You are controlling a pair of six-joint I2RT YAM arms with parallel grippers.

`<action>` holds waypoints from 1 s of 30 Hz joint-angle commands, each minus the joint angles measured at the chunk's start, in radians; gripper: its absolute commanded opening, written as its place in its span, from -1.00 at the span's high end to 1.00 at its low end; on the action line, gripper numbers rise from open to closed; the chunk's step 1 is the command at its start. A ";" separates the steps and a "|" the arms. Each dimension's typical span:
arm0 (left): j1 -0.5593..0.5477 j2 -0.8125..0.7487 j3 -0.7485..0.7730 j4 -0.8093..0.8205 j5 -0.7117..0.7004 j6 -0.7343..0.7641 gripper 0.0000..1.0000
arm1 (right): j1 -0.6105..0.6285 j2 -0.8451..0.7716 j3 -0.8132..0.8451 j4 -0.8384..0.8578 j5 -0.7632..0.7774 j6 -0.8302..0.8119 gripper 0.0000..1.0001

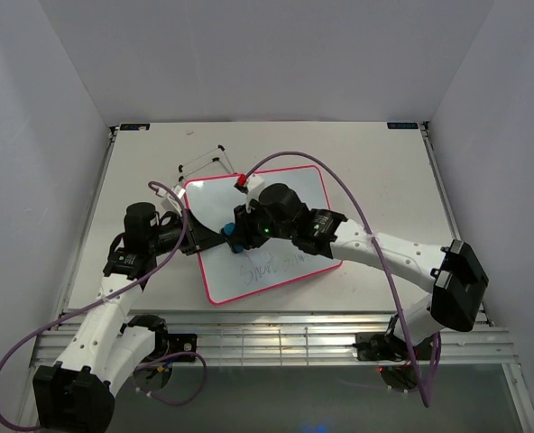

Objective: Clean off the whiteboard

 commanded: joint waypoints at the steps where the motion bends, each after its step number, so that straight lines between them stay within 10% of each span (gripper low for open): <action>1: -0.036 -0.038 0.003 0.025 -0.046 0.195 1.00 | -0.111 0.046 -0.085 -0.090 0.031 -0.006 0.84; 12: -0.039 -0.037 0.003 0.031 -0.030 0.195 1.00 | -0.609 -0.054 -0.496 -0.061 -0.086 -0.096 0.85; 21: -0.040 -0.031 -0.001 0.034 -0.029 0.194 1.00 | -0.612 -0.066 -0.536 0.071 -0.365 -0.119 0.84; 30: -0.051 -0.011 -0.004 0.046 -0.003 0.195 1.00 | -0.736 0.055 -0.420 -0.020 -0.227 -0.151 0.84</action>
